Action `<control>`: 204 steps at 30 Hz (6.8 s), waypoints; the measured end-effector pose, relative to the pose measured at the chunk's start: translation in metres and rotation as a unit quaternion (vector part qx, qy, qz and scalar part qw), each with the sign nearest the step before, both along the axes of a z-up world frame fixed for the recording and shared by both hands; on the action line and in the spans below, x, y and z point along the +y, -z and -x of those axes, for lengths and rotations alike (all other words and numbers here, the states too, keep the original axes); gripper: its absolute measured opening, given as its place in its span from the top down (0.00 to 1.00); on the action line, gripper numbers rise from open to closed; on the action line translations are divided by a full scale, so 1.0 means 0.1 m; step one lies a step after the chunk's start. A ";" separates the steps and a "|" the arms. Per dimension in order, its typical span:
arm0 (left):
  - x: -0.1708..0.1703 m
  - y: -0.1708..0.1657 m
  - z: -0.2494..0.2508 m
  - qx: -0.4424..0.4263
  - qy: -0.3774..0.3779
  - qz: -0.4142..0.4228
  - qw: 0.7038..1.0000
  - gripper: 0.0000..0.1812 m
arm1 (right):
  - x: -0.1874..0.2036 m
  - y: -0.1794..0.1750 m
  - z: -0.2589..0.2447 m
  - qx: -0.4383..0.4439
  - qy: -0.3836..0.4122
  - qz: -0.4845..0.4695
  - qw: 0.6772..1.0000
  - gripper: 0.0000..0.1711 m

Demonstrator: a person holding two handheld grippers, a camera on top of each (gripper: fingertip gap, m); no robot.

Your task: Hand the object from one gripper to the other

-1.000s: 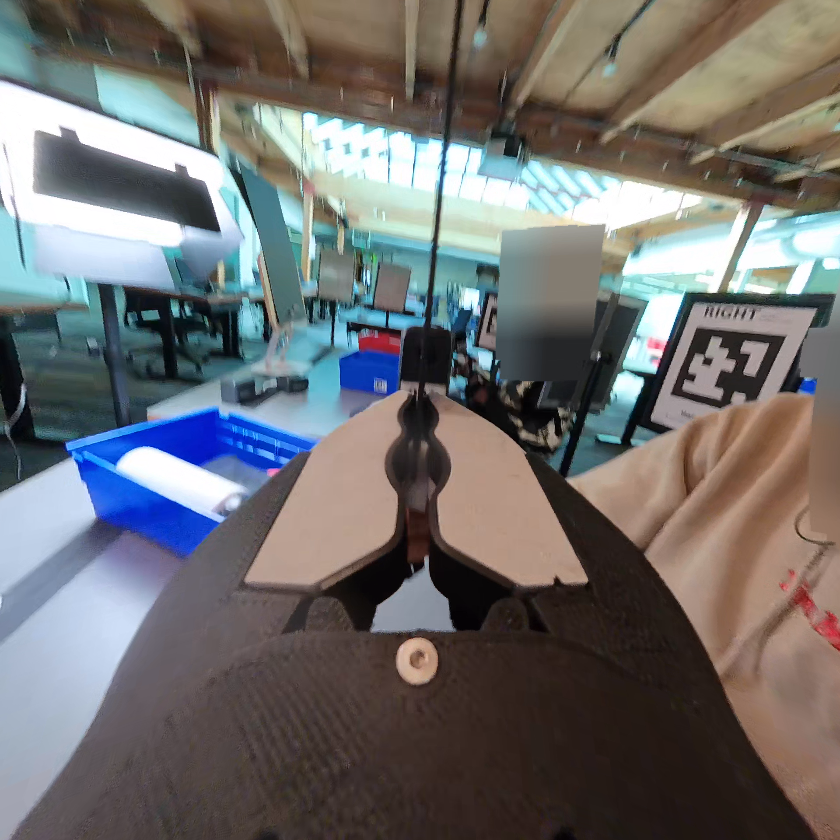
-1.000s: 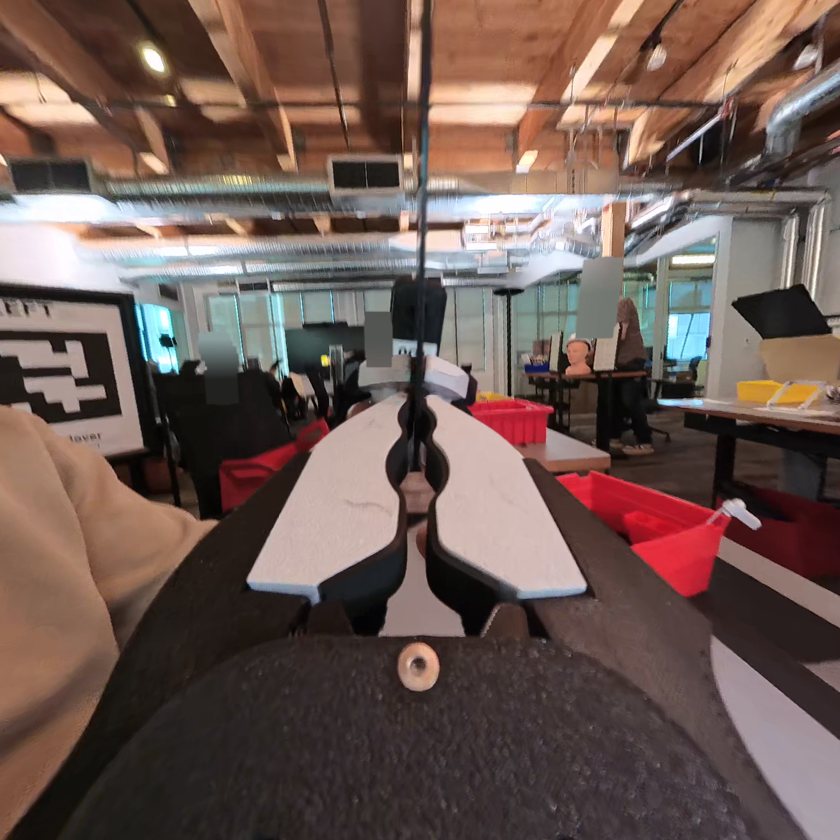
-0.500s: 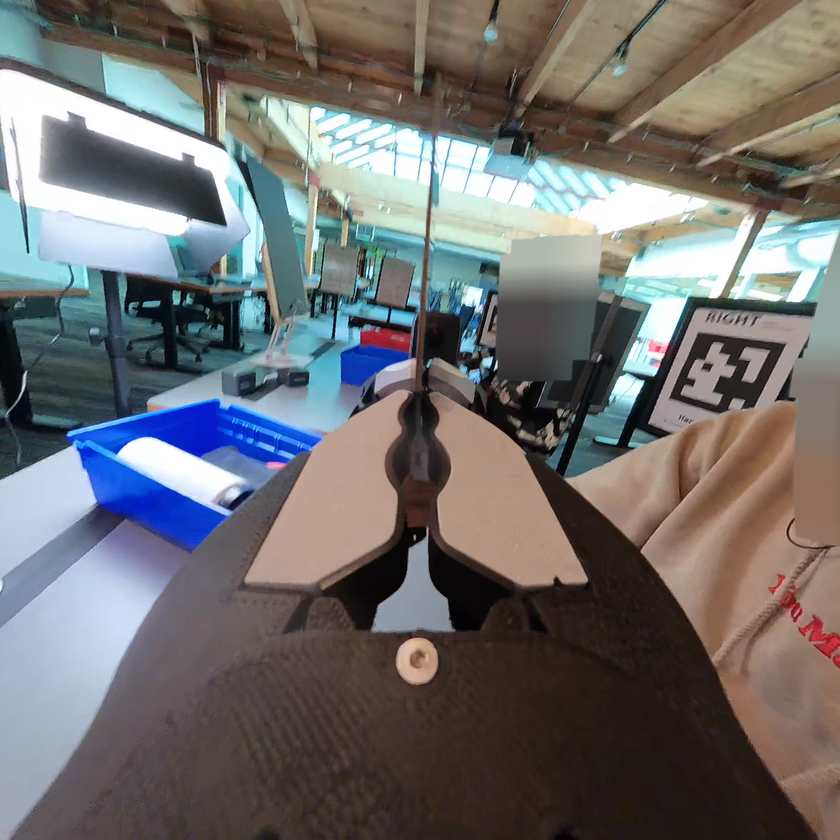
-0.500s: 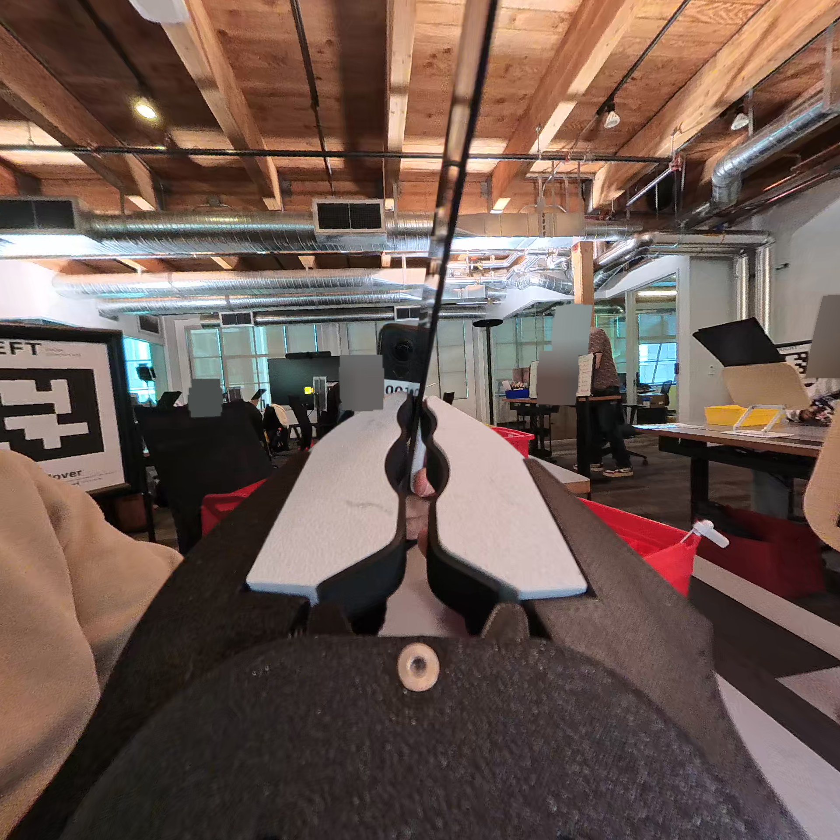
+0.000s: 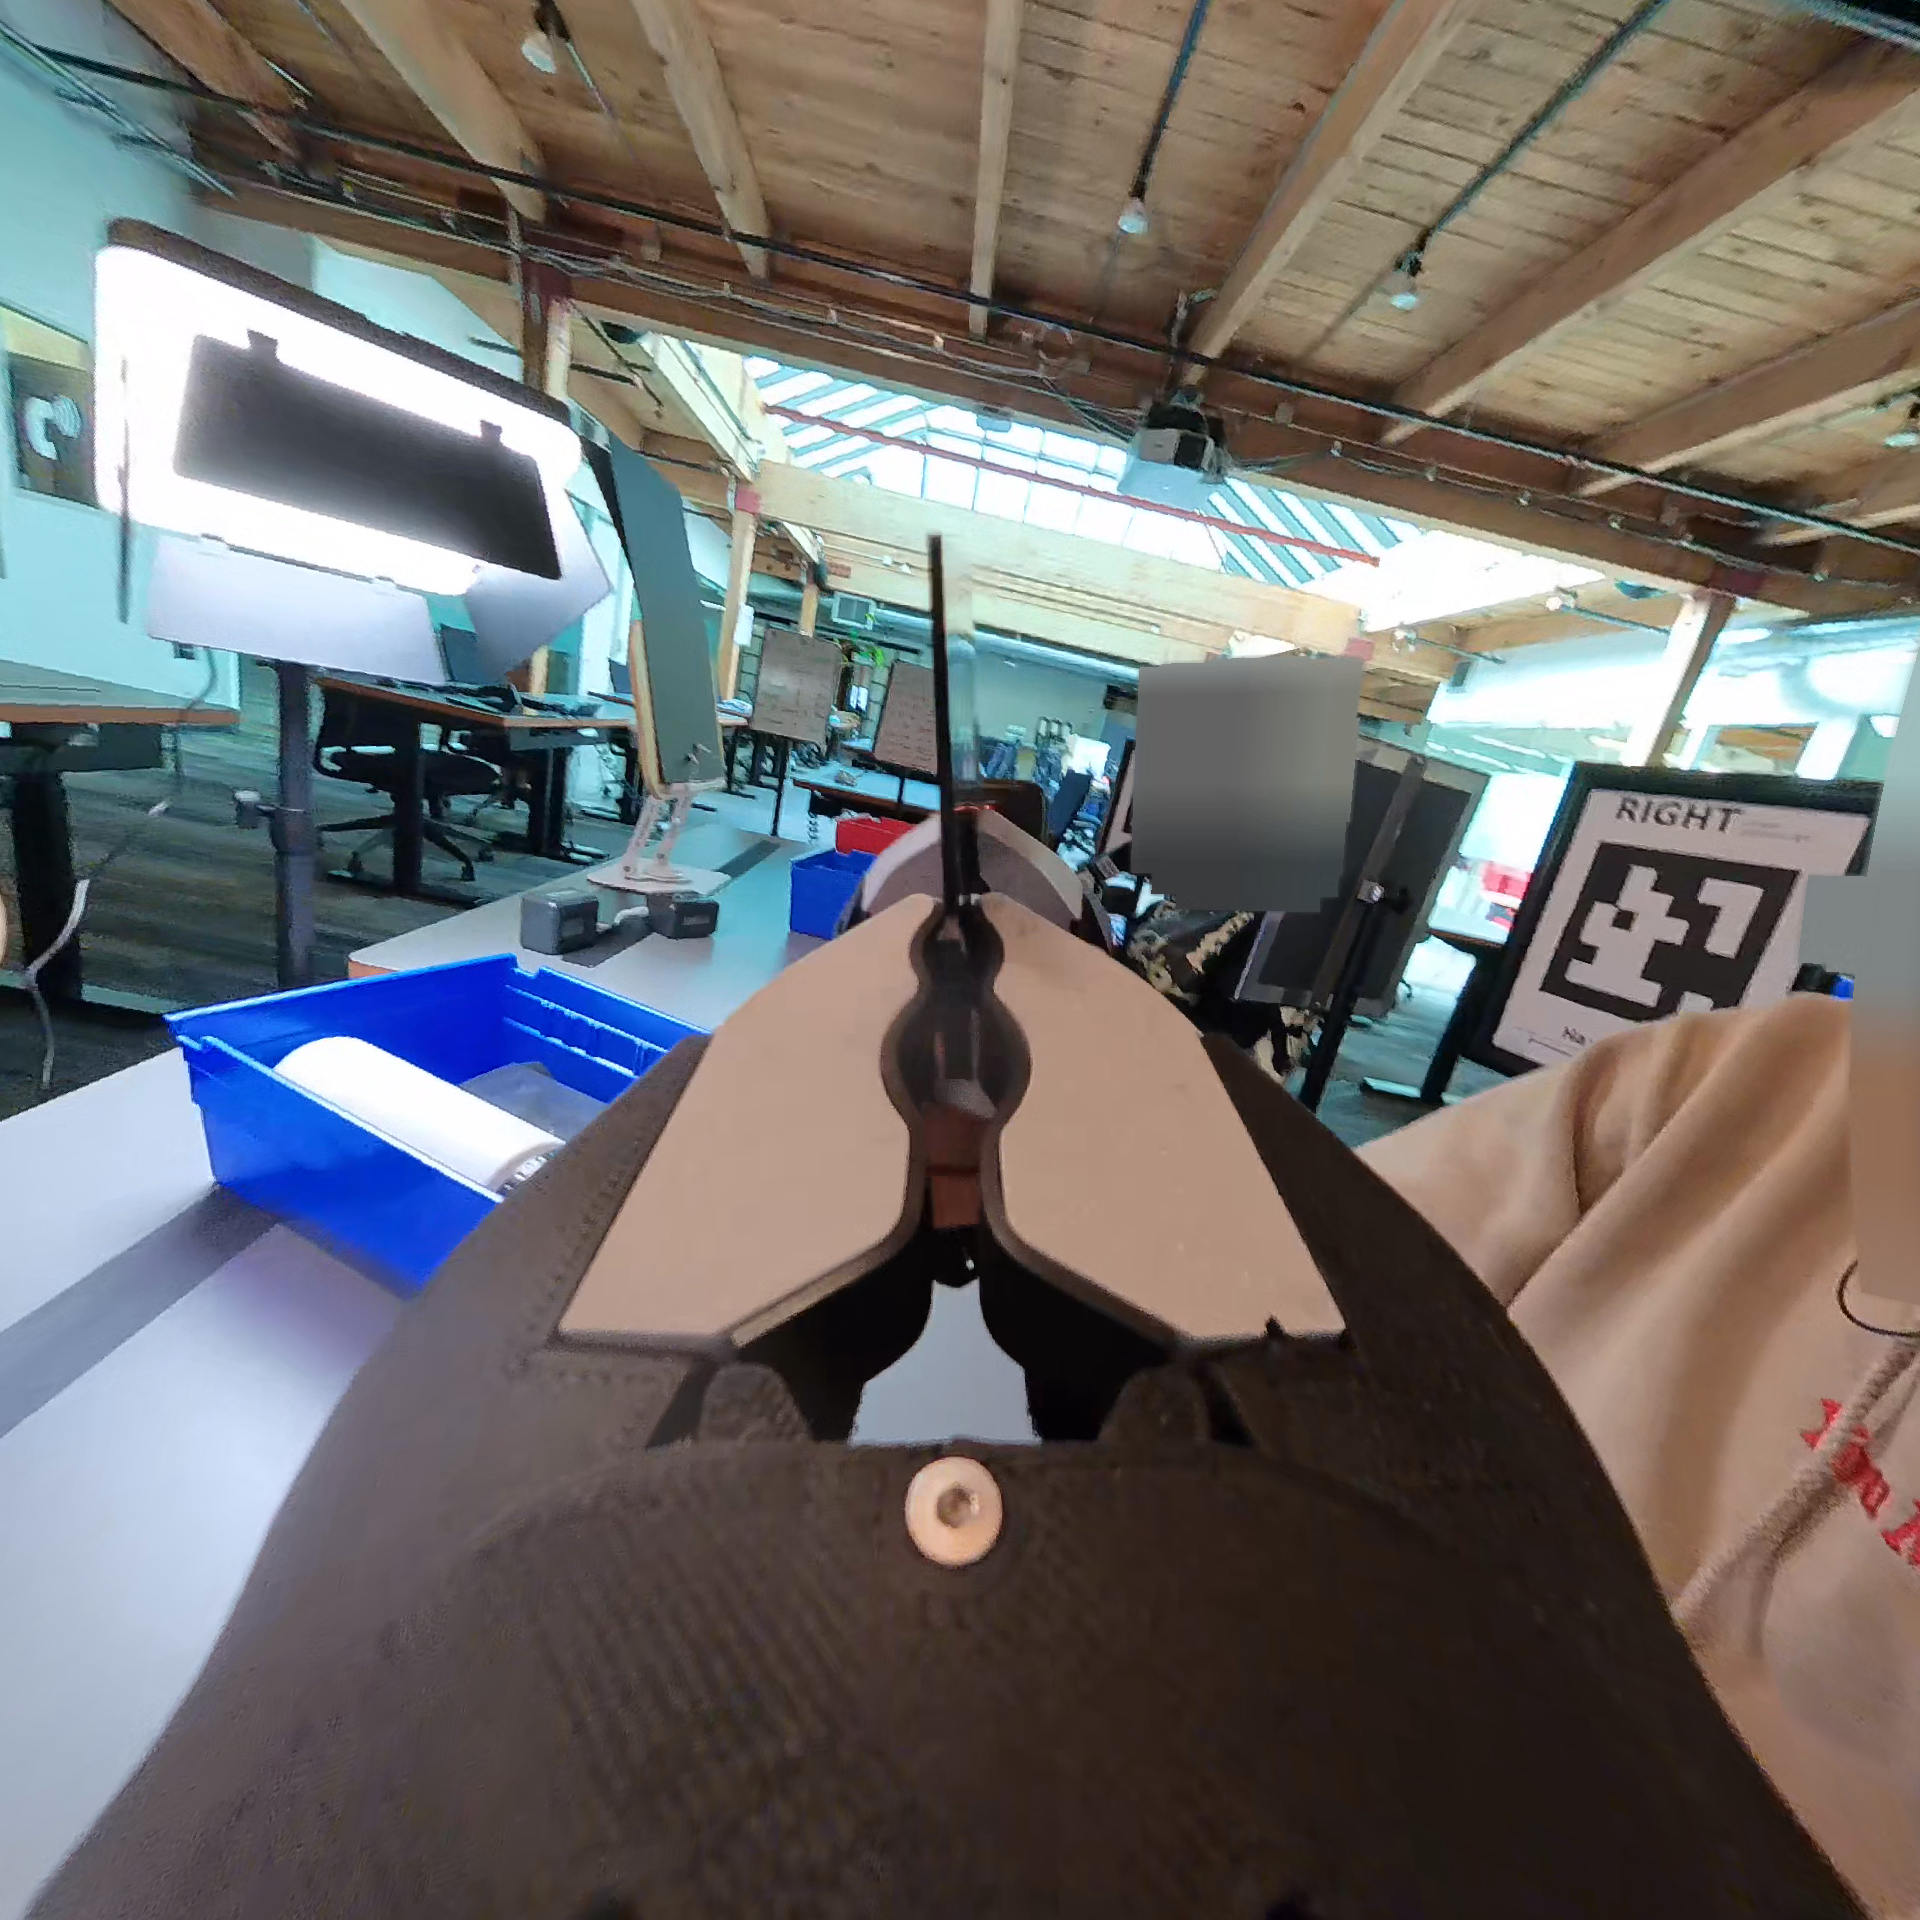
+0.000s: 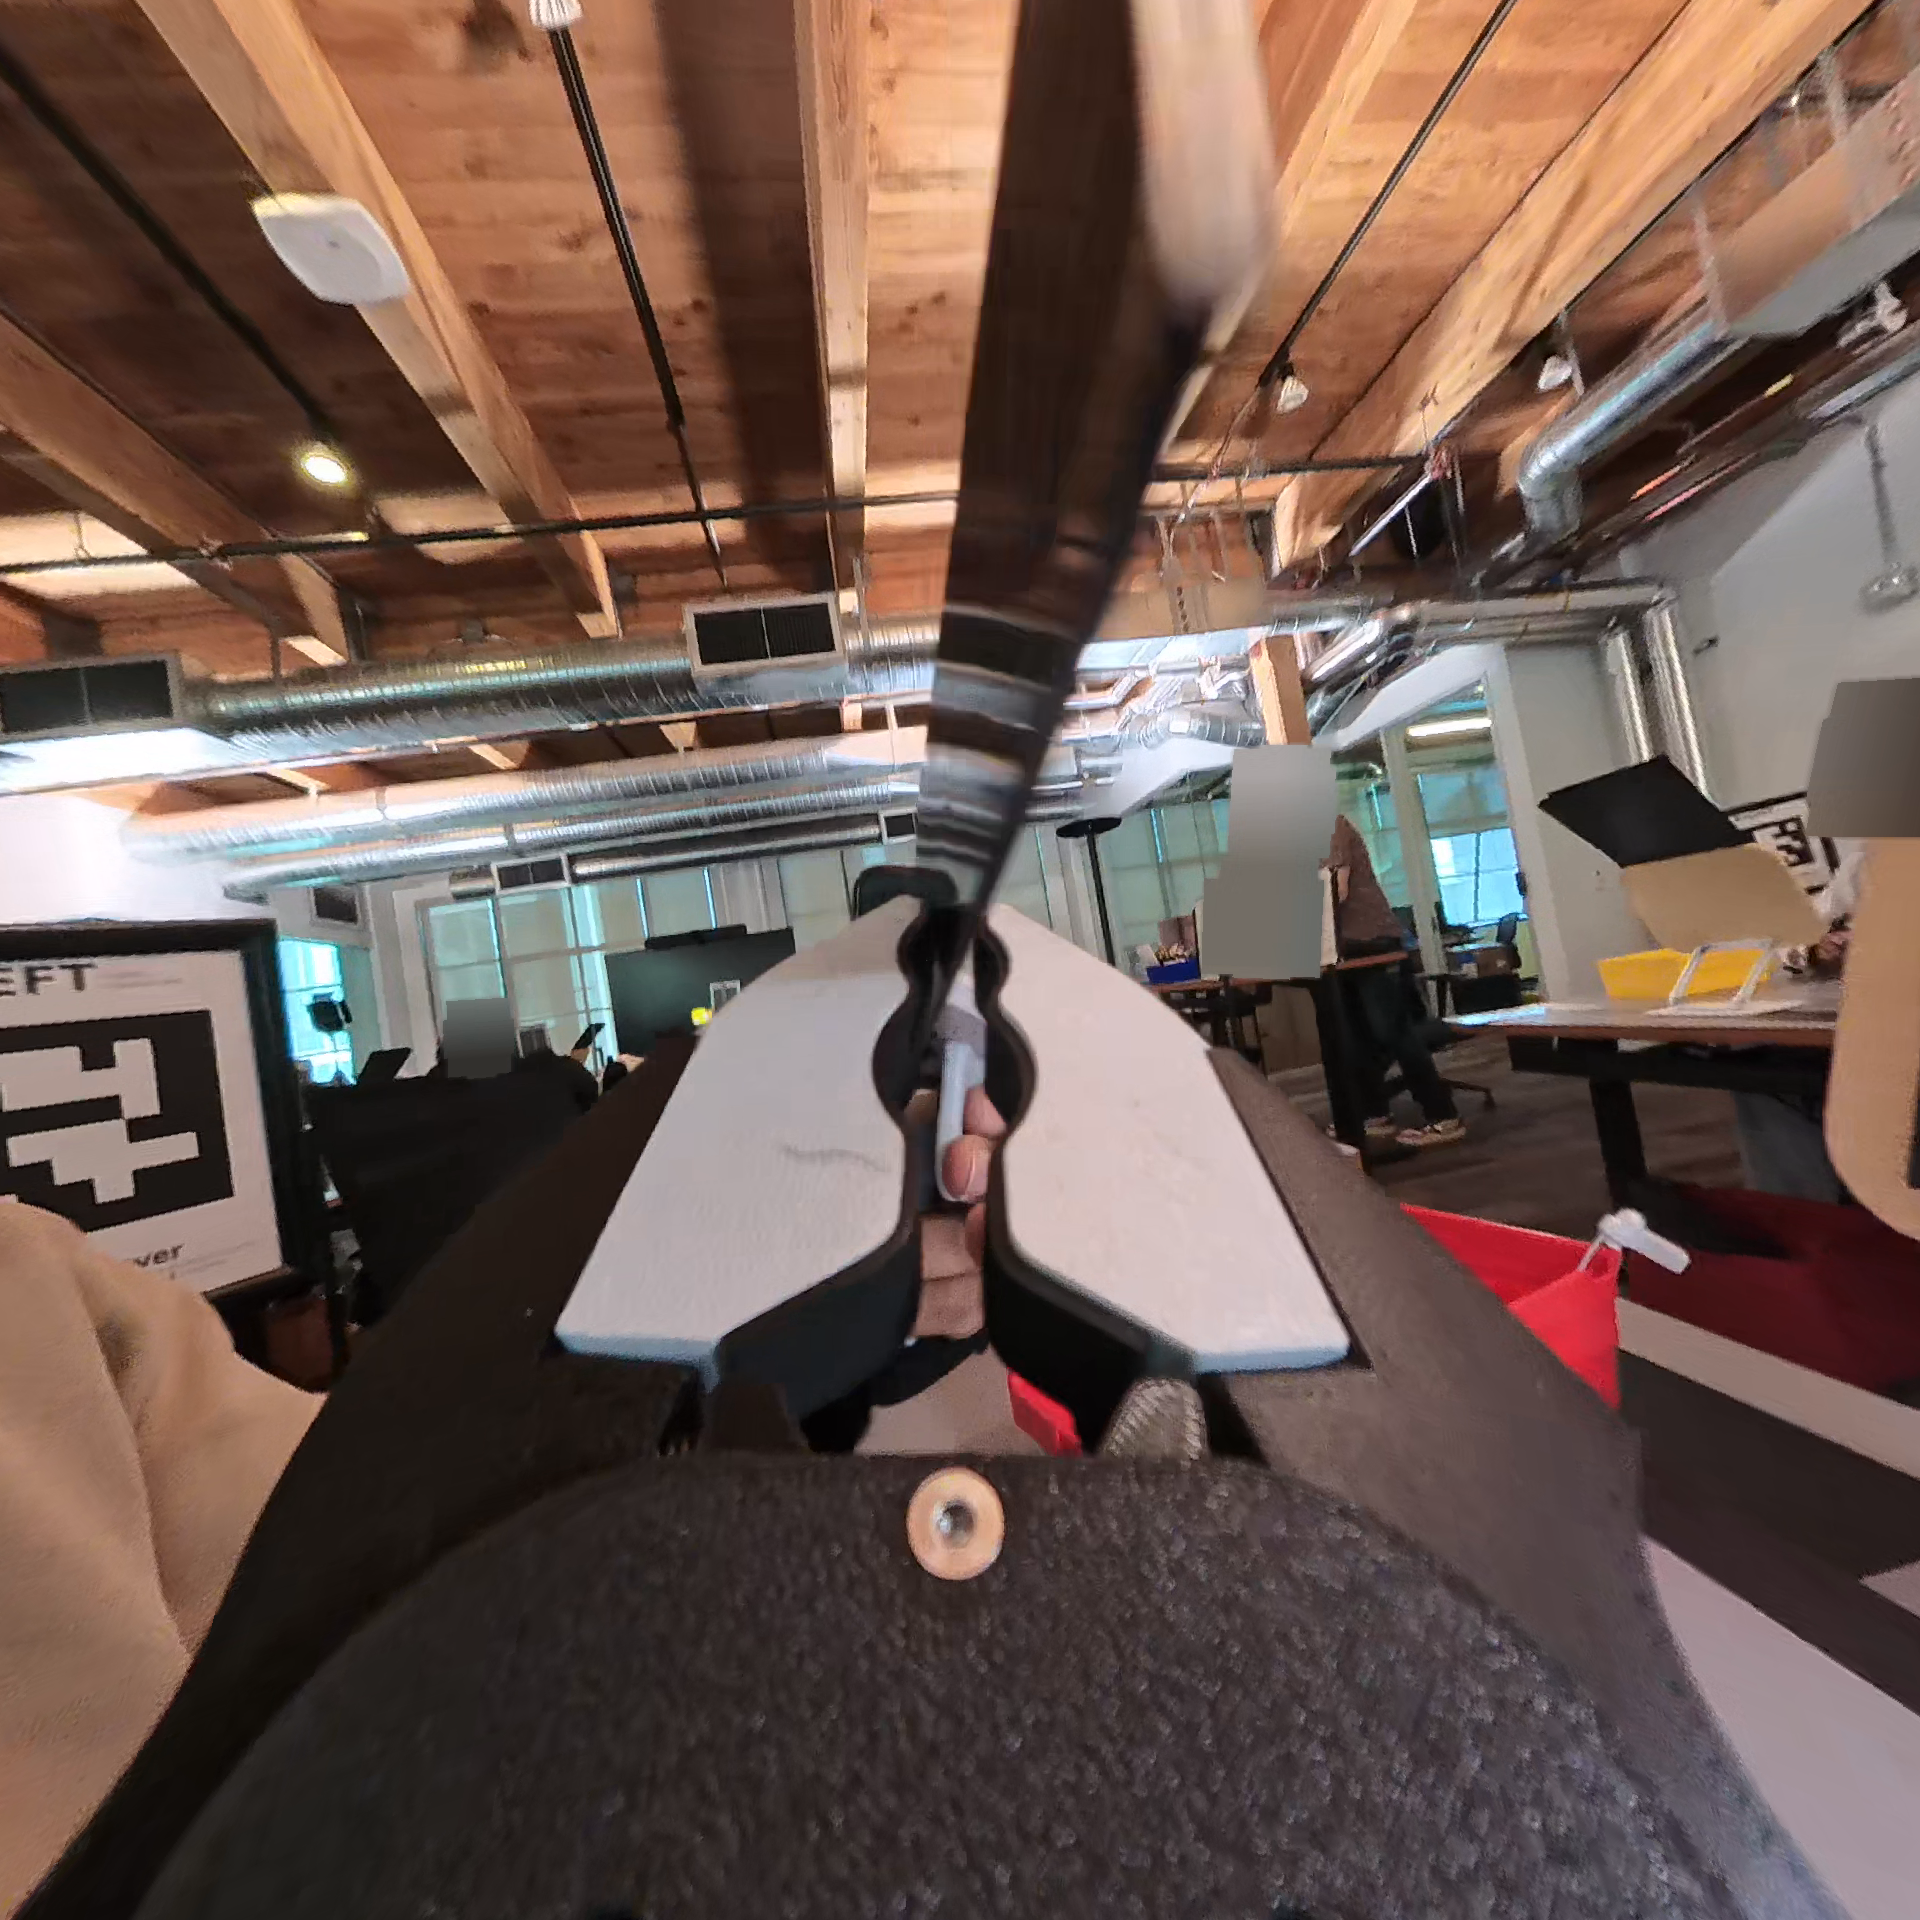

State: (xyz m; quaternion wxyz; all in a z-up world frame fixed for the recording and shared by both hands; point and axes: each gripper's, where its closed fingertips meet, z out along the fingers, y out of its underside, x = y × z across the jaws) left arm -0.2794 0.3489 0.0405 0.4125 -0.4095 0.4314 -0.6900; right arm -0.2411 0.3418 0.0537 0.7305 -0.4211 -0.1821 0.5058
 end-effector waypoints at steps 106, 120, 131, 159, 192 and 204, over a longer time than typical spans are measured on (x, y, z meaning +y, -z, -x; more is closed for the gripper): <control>-0.13 -0.05 0.02 0.004 0.006 -0.027 1.000 0.99 | -0.14 -0.01 0.14 0.000 -0.028 -0.022 0.999 0.94; -0.06 -0.02 -0.11 -0.059 -0.015 0.015 0.998 0.99 | 0.00 0.05 0.11 0.006 -0.013 0.023 1.000 0.98; 0.22 -0.25 0.22 -0.144 -0.041 0.067 0.987 0.99 | -0.03 -0.09 -0.16 0.063 0.005 -0.004 0.998 0.99; 0.63 0.69 -0.08 0.242 -0.196 -0.016 0.950 0.99 | 1.03 1.62 0.00 -0.546 0.387 0.045 0.742 0.47; -0.04 0.49 -0.34 0.096 -0.037 -0.096 0.990 0.49 | 0.05 0.84 0.54 -0.116 -0.174 0.053 0.976 0.48; -0.07 0.53 -0.35 0.145 -0.046 -0.100 0.983 0.54 | 0.06 0.93 0.58 -0.149 -0.138 0.023 0.979 0.48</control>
